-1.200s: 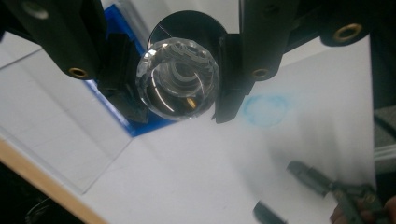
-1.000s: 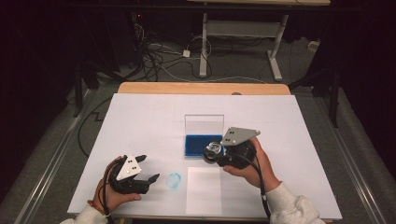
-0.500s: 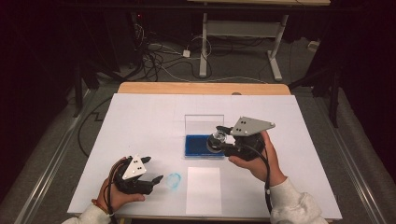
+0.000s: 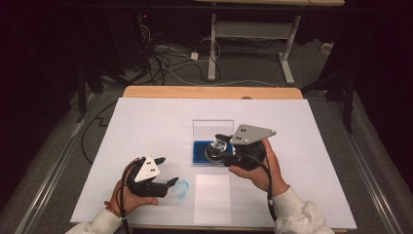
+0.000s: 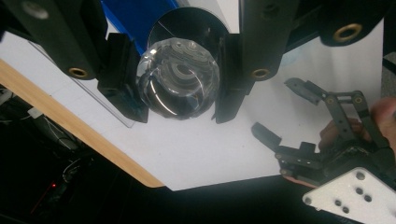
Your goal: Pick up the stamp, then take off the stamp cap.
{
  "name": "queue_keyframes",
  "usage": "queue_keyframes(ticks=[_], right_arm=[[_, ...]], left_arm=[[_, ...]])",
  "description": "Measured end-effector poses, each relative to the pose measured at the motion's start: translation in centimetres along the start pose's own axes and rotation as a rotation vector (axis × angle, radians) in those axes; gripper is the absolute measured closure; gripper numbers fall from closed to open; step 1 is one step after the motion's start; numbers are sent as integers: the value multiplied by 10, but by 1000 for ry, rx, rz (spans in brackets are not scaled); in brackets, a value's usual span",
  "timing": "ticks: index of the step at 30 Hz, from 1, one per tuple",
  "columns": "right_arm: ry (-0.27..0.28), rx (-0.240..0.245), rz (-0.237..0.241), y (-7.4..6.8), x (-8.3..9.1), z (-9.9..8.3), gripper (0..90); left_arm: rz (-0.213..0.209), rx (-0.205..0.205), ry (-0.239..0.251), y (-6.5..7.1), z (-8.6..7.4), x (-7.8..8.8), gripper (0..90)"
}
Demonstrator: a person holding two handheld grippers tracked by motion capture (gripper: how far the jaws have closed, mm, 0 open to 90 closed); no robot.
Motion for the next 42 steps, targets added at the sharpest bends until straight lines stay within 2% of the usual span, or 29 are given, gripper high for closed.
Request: queue_keyframes(ticks=[4,11,21,23,27,31,37,42], right_arm=[[0,-9,10,-5,-4,-1,574],[-11,-16,38,-16,-15,-6,574],[-3,-33,38,-16,-13,-9,574],[-6,-36,38,-16,-13,-10,574],[-7,-32,50,-18,-13,-10,574],[-1,-53,51,-20,-14,-11,573],[3,-72,53,-25,-16,-16,574],[3,-93,88,-36,-25,-18,573]], left_arm=[[8,-18,-1,3,4,-6,188],[-25,-30,24,13,13,-14,165],[-65,-34,45,26,28,-28,173],[-84,-34,47,29,30,-31,174],[-93,-48,53,36,34,-36,176],[-93,-61,63,42,39,-39,179],[-108,-44,81,44,44,-43,193],[-109,-39,98,49,45,-40,237]])
Point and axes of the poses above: each handheld gripper's, and its own axes: x roughly backward along the jaws, z roughly out of its top, y roughly to its right, the point moved 6 cm from there along -x, roughly forward along the jaws, and after that the axes turned 13 degrees about y, right-handed, at the moved point
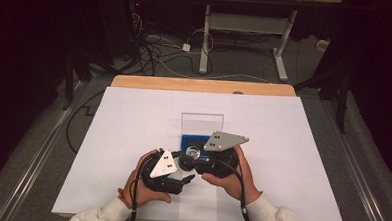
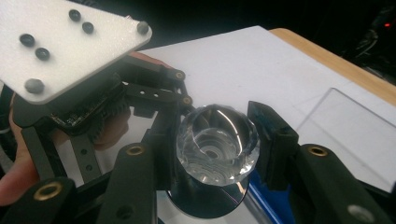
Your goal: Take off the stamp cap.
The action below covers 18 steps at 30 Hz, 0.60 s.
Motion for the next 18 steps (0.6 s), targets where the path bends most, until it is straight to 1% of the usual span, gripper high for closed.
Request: queue_keyframes(ticks=[1,2,4,5,6,7,8,10,11,12,13,15,18], right_arm=[[-5,-3,5,-2,-1,-1,573],[-4,0,14,-4,-3,-1,574],[-3,-3,25,-6,-4,-3,573],[-8,-3,25,-6,-4,-5,573],[-7,-14,30,-5,-5,-6,573],[-4,-28,25,-5,-5,-6,573],[-2,-30,25,-4,-5,-6,573],[7,-30,31,-5,-5,-5,573],[11,-35,27,-5,-5,-4,574],[14,-37,28,-5,-4,-4,573],[15,-40,35,-4,-4,-4,573],[17,-51,29,-3,-4,-5,573],[17,-58,29,-1,-3,-6,573]], left_arm=[[0,0,0,0,0,0,244],[-11,17,2,0,0,1,256],[-13,28,11,0,0,1,271],[-16,27,6,0,-1,1,284],[-6,23,1,-1,-2,0,299],[7,17,-3,-1,-3,0,301],[10,14,-7,-1,-3,1,311],[5,13,-6,-1,-3,2,341],[18,-3,-7,-2,-3,2,340],[20,-7,-9,-2,-3,2,340],[16,-10,-13,-2,-4,2,351],[22,-10,-14,-3,-4,1,355],[20,-17,-20,-3,-4,1,358]])
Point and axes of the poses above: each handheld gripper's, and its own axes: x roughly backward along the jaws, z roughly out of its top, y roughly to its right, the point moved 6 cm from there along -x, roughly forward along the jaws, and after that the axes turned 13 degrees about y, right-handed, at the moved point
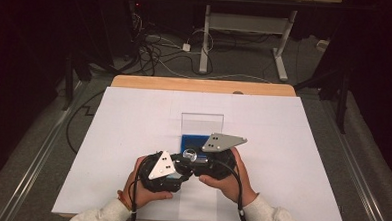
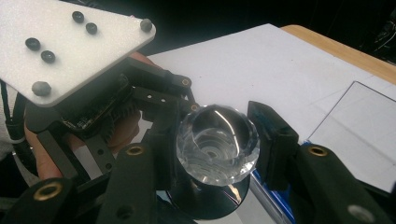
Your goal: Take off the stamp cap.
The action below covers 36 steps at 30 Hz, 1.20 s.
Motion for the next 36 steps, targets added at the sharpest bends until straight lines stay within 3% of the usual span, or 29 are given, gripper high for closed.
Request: queue_keyframes(ticks=[14,24,26,33,36], right_arm=[[7,-11,-6,-1,1,-1,573],[17,0,-19,-2,0,-3,575],[20,-2,-26,-3,0,-3,575],[25,3,-44,-5,-1,-6,575],[47,31,-54,-7,3,-3,575]], left_arm=[[9,-37,-31,-1,1,1,369],[-37,-3,-59,-3,1,2,371],[-52,20,-61,-2,1,1,371],[-69,44,-79,-2,-2,-1,371],[-38,151,-62,-18,-9,4,372]])
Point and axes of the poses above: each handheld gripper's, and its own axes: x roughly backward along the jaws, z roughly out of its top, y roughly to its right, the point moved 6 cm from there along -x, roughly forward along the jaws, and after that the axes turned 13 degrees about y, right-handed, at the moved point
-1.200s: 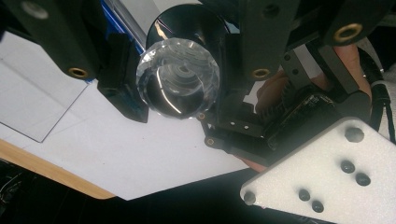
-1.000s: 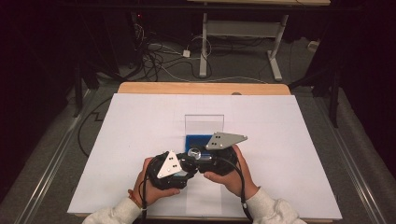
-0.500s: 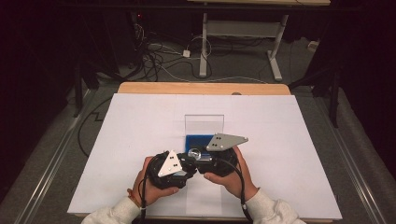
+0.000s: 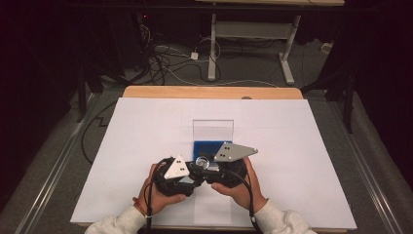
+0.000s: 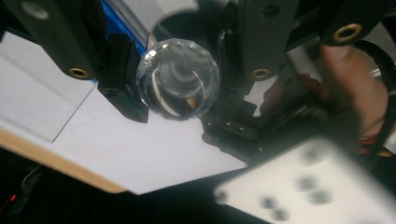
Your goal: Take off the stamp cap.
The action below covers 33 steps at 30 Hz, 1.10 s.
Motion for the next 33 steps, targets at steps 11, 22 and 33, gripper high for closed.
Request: queue_keyframes(ticks=[11,22,33], right_arm=[[30,20,-40,15,21,13,575],[-16,6,-99,43,36,1,574],[-27,19,-138,54,40,-1,574]], left_arm=[[78,-72,-7,-17,-3,21,371],[134,-70,-1,-38,-12,47,370],[156,-80,-17,-36,-34,76,370]])
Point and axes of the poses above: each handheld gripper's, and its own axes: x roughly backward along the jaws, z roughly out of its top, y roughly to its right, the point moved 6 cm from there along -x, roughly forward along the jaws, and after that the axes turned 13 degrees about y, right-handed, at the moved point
